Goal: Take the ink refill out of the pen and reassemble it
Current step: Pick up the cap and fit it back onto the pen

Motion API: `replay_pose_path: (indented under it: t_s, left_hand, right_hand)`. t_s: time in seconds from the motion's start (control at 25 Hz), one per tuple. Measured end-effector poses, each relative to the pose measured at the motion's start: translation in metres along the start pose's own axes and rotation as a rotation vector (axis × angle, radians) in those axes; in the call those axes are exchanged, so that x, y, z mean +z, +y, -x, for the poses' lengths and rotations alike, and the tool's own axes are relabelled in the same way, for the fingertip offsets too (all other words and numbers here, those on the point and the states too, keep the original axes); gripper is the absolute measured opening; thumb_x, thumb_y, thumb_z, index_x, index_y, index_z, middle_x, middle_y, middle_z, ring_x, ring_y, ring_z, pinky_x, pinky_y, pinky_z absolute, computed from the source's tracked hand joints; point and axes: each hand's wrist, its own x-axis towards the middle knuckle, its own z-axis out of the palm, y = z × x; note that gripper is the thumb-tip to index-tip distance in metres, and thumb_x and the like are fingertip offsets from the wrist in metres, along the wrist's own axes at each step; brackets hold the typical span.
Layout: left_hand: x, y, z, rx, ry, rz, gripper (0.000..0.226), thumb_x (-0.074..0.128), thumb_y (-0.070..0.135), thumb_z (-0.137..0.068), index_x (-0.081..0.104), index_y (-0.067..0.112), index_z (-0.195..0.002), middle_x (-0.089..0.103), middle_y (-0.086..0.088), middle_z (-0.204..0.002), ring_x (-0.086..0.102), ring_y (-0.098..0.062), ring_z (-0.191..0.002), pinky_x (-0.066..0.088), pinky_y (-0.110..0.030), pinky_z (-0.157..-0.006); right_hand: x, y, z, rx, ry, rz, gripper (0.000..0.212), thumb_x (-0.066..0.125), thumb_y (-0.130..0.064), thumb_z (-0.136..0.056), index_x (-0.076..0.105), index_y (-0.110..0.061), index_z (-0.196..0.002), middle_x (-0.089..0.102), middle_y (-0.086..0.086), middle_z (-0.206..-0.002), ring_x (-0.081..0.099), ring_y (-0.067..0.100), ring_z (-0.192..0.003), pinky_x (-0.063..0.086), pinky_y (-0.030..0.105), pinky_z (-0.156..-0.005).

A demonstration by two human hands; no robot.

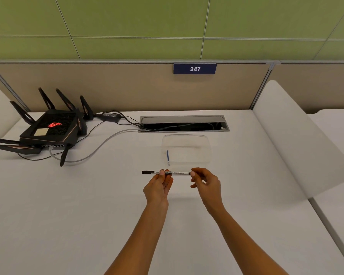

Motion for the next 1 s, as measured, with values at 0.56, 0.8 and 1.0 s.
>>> replay_pose_path:
  t_s: [0.56,0.8,1.0]
  left_hand:
    - [0.004,-0.018,0.008,0.07,0.081,0.002,0.017,0.063,0.012,-0.09,0.067,0.002,-0.102,0.072,-0.011,-0.093,0.069,-0.021,-0.086,0.058,-0.03,-0.073]
    - [0.003,-0.019,0.005,0.117,0.122,-0.045,0.018,0.064,0.012,-0.09,0.069,0.001,-0.103,0.073,-0.012,-0.093,0.07,-0.017,-0.079,0.059,-0.025,-0.066]
    - [-0.001,-0.02,0.004,0.155,0.146,-0.066,0.018,0.063,0.012,-0.09,0.07,0.001,-0.102,0.074,-0.011,-0.091,0.071,-0.018,-0.081,0.059,-0.025,-0.068]
  right_hand:
    - [0.023,-0.004,0.014,0.288,0.368,-0.318,0.009,0.07,-0.018,-0.085,0.071,-0.014,-0.077,0.074,0.005,-0.072,0.073,0.015,-0.063,0.058,0.031,-0.073]
    - [0.033,-0.004,0.022,0.293,0.409,-0.268,0.015,0.067,-0.018,-0.087,0.07,-0.007,-0.077,0.073,0.007,-0.073,0.072,0.015,-0.063,0.058,0.03,-0.072]
    - [0.039,-0.004,0.026,0.306,0.418,-0.27,0.016,0.066,-0.018,-0.088,0.069,-0.006,-0.077,0.072,0.006,-0.073,0.072,0.014,-0.062,0.057,0.027,-0.07]
